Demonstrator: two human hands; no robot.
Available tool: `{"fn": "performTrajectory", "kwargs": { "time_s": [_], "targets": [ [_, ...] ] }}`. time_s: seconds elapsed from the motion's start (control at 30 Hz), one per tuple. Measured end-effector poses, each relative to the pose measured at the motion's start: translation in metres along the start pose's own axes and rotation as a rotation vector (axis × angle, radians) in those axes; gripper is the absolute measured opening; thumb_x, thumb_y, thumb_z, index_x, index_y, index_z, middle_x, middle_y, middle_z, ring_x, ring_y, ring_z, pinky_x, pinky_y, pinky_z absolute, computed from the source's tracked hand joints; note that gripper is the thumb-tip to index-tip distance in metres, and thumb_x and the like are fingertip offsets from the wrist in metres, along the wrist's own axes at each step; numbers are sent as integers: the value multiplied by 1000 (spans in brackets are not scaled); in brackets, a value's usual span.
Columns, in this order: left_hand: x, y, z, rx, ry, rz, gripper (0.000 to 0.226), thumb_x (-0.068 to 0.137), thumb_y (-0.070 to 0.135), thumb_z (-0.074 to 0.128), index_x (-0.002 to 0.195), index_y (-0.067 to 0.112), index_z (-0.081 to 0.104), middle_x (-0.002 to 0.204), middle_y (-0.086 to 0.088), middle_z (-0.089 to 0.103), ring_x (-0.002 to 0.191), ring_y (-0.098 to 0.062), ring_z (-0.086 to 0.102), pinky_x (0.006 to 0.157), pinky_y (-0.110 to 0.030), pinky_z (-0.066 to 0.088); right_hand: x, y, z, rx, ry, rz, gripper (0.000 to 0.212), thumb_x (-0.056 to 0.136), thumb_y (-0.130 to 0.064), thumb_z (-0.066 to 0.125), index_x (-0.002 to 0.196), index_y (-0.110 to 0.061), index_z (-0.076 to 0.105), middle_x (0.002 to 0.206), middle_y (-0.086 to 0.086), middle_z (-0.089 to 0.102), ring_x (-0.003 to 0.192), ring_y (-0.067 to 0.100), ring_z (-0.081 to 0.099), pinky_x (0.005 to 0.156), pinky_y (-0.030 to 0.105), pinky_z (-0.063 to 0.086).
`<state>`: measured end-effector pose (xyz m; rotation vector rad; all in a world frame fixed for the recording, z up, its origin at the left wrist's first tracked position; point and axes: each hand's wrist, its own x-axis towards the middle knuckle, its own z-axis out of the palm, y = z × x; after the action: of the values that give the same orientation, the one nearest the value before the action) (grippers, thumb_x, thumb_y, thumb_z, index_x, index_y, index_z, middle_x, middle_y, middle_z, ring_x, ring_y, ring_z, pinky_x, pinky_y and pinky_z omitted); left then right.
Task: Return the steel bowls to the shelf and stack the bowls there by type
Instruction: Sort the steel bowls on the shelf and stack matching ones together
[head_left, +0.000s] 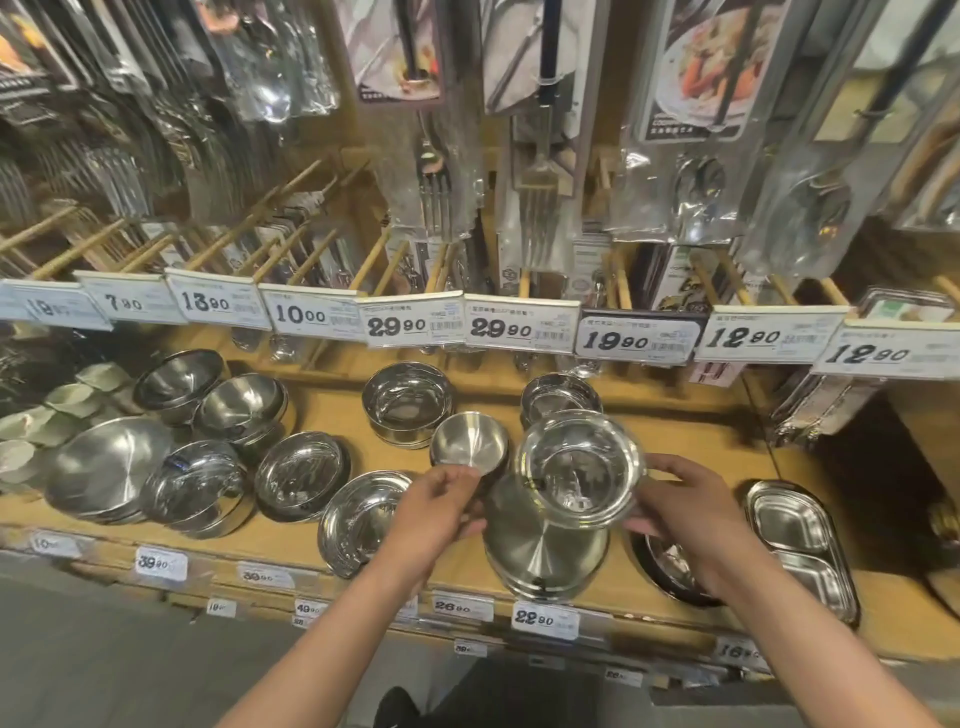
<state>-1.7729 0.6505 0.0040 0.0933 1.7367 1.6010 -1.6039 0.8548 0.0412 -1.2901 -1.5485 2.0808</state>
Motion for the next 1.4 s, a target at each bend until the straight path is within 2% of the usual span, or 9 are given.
{"fn": "performTrajectory", "kwargs": {
  "time_s": [0.27, 0.47, 0.63, 0.73, 0.83, 0.9, 1.07, 1.17, 1.4],
  "targets": [
    [-16, 14, -73, 43, 145, 22, 13, 97, 24, 66, 105, 15, 71, 93, -11, 77, 82, -22, 68, 79, -37, 55, -3, 9, 87, -230, -238, 5, 38, 83, -15, 82, 118, -14, 69, 109, 6, 74, 78, 19, 77, 61, 28, 61],
    [-9, 28, -129, 361, 40, 45, 13, 95, 22, 65, 101, 23, 77, 59, 9, 59, 47, -10, 41, 50, -22, 35, -2, 7, 149, -481, -337, -1, 41, 85, -13, 77, 125, -19, 68, 119, 5, 72, 88, 23, 76, 76, 38, 63],
    [13, 38, -159, 470, 58, 34, 38, 90, 4, 61, 65, 29, 73, 59, 5, 62, 58, -20, 52, 63, -35, 49, 4, 13, 187, -313, -216, 35, 43, 90, -14, 74, 130, -14, 59, 127, 14, 66, 102, 25, 70, 78, 34, 62],
    [22, 36, -169, 464, 103, 25, 18, 87, 11, 66, 76, 24, 72, 81, -3, 76, 80, -29, 72, 82, -45, 60, 7, 29, 204, -291, -192, 111, 53, 89, -20, 76, 136, -12, 53, 133, 10, 60, 108, 22, 66, 86, 35, 60],
    [28, 23, -176, 549, 131, 30, 9, 90, 11, 67, 94, 18, 69, 85, -1, 74, 71, -6, 72, 66, -24, 60, 5, 47, 218, -466, -153, 56, 40, 88, -14, 75, 125, -14, 58, 102, 1, 66, 82, 9, 65, 58, 14, 53],
    [30, 16, -180, 567, 128, 24, 10, 91, 4, 65, 94, 13, 69, 80, -1, 71, 53, 5, 65, 45, -9, 47, 5, 61, 223, -581, -77, -6, 30, 88, -5, 69, 114, -17, 59, 89, 0, 66, 71, 7, 61, 59, 18, 52],
    [32, 5, -185, 618, 99, 22, 5, 97, 9, 60, 100, 8, 64, 74, -6, 72, 54, -3, 69, 49, -18, 54, -2, 76, 233, -591, 56, -20, 24, 81, -12, 75, 101, -12, 61, 89, 3, 70, 79, 17, 63, 74, 29, 50],
    [32, 0, -186, 656, 84, 56, 13, 102, 14, 56, 101, 4, 65, 65, 0, 66, 42, 2, 61, 40, -12, 43, -6, 79, 235, -670, 93, -60, 18, 81, -12, 73, 86, -23, 60, 82, -8, 66, 75, 9, 59, 66, 19, 44],
    [29, -3, -188, 745, 54, 58, 20, 101, 12, 56, 83, 14, 64, 71, -4, 70, 51, -5, 70, 55, -25, 59, -12, 90, 236, -693, 133, -77, 24, 83, -13, 74, 82, -29, 56, 79, -13, 64, 73, 8, 59, 57, 8, 37]
  ]
}}
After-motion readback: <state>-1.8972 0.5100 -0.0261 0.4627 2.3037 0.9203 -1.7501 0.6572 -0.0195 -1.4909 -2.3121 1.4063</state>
